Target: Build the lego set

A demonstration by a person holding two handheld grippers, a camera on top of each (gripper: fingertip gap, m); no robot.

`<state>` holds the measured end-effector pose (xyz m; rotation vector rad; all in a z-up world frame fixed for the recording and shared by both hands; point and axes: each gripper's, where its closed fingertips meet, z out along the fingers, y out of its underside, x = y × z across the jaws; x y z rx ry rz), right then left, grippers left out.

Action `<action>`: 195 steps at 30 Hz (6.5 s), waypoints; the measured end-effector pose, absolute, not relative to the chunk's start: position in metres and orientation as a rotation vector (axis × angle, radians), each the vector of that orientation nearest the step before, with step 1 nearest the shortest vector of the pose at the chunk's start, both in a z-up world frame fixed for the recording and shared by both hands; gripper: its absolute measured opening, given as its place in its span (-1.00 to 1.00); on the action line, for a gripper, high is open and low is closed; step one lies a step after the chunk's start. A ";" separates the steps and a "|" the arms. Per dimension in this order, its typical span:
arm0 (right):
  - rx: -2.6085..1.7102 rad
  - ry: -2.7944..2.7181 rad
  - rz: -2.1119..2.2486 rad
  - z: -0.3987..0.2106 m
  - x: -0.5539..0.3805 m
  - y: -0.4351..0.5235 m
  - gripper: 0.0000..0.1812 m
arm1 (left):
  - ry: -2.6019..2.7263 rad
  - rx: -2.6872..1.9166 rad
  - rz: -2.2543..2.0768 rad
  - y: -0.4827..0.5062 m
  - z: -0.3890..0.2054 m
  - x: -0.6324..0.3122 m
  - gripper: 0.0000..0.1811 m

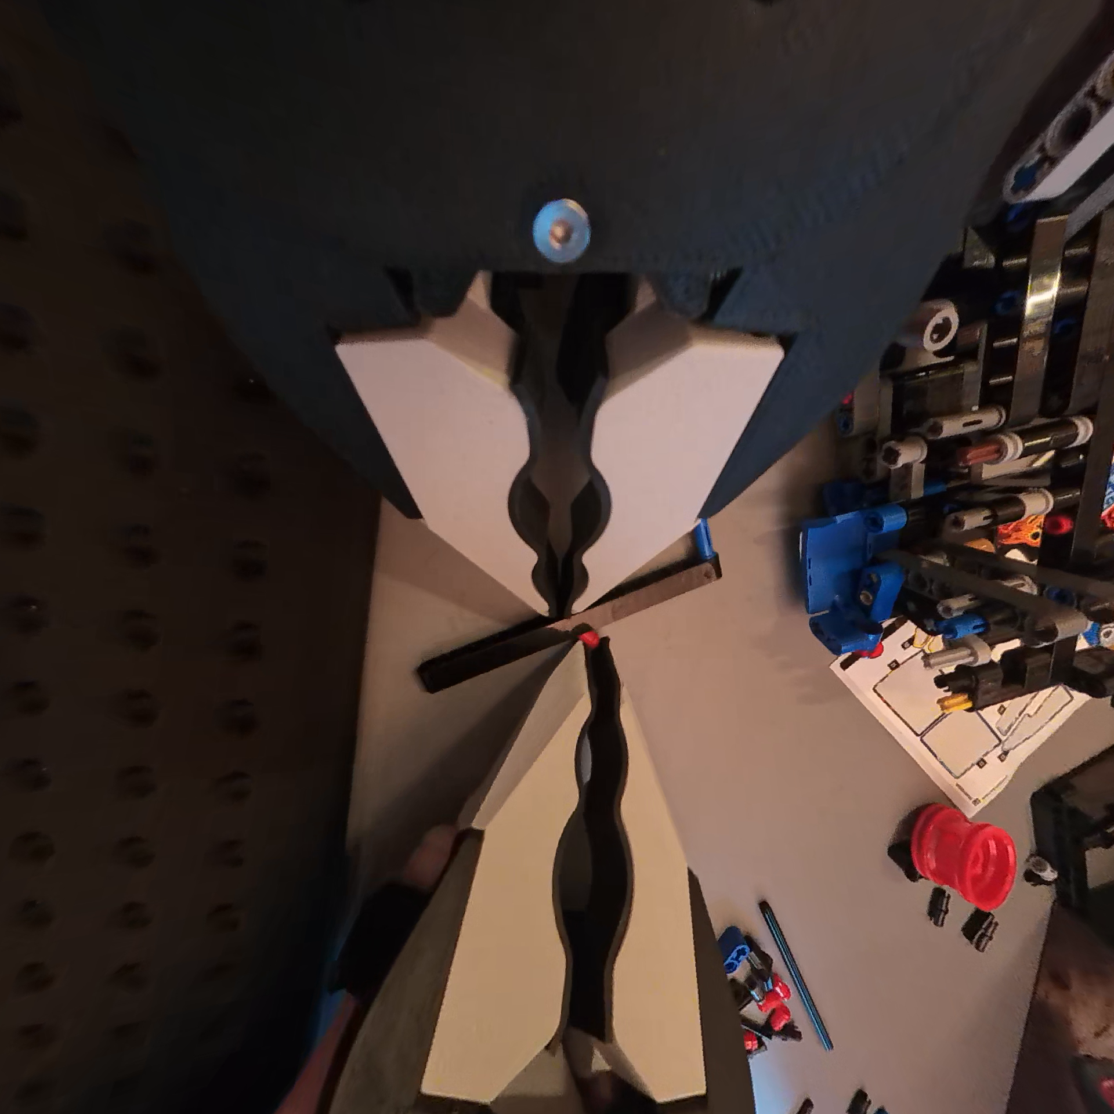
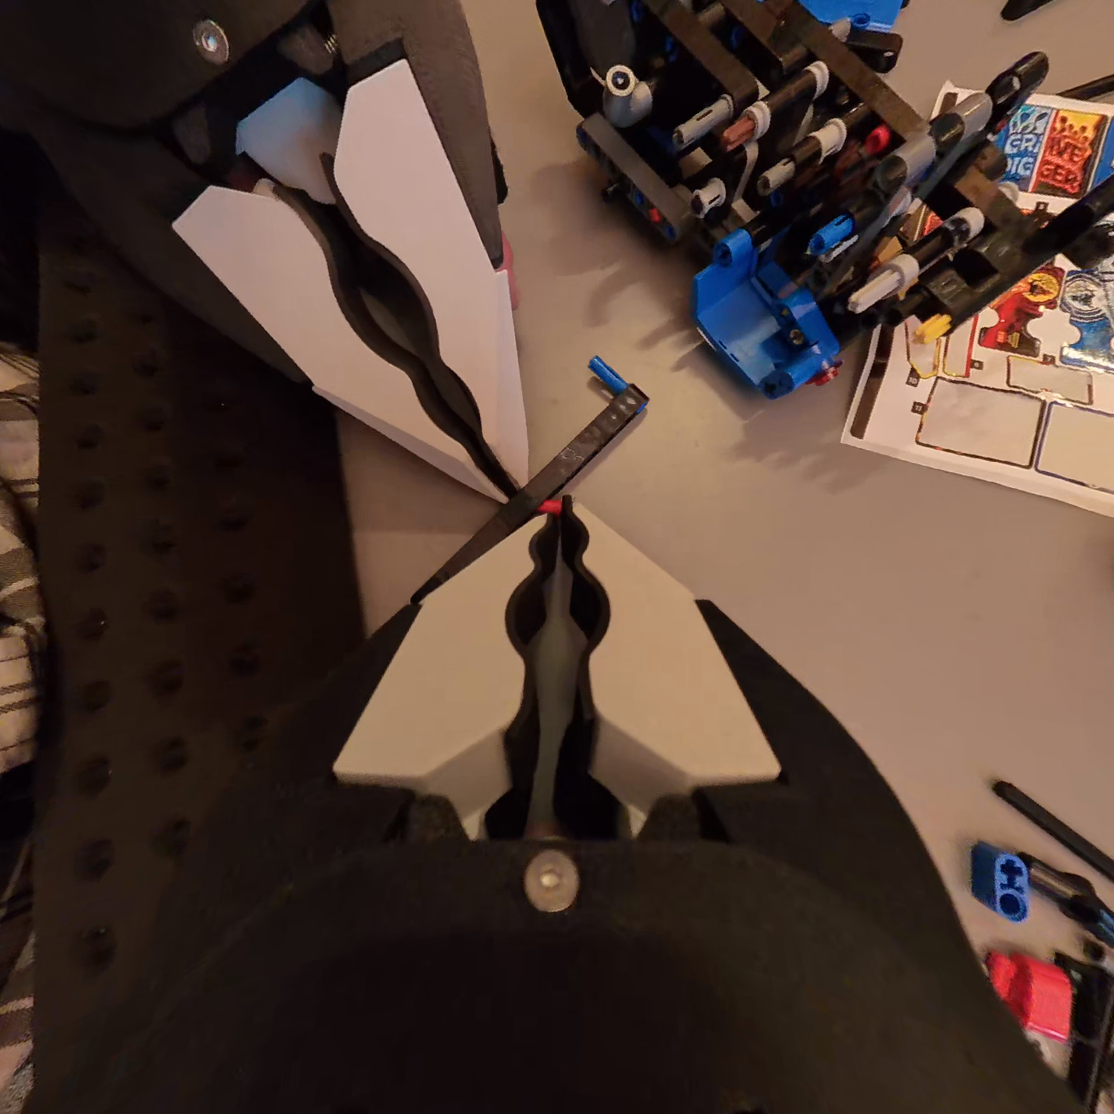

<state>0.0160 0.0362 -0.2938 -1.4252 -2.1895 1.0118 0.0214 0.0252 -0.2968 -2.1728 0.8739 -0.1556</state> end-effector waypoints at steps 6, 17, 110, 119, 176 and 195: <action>-1.333 -2.234 1.005 -0.294 0.016 0.037 -1.00 | 0.871 -2.168 -0.150 0.025 -0.297 0.022 -1.00; -1.247 -2.304 1.017 -0.295 0.019 0.037 -0.98 | 0.866 -2.173 -0.175 0.026 -0.296 0.022 -1.00; -1.151 -2.344 0.999 -0.295 0.022 0.035 -0.98 | 0.865 -2.175 -0.190 0.027 -0.296 0.024 -1.00; -1.003 -2.430 1.015 -0.295 0.022 0.035 -0.98 | 0.874 -2.181 -0.235 0.028 -0.296 0.024 -1.00; -0.906 -2.499 1.029 -0.295 0.029 0.043 -0.93 | 0.940 -2.165 -0.310 0.030 -0.296 0.026 -0.97; -0.852 -2.480 1.021 -0.294 0.029 0.039 -0.94 | 0.998 -2.135 -0.246 0.030 -0.296 0.030 -0.97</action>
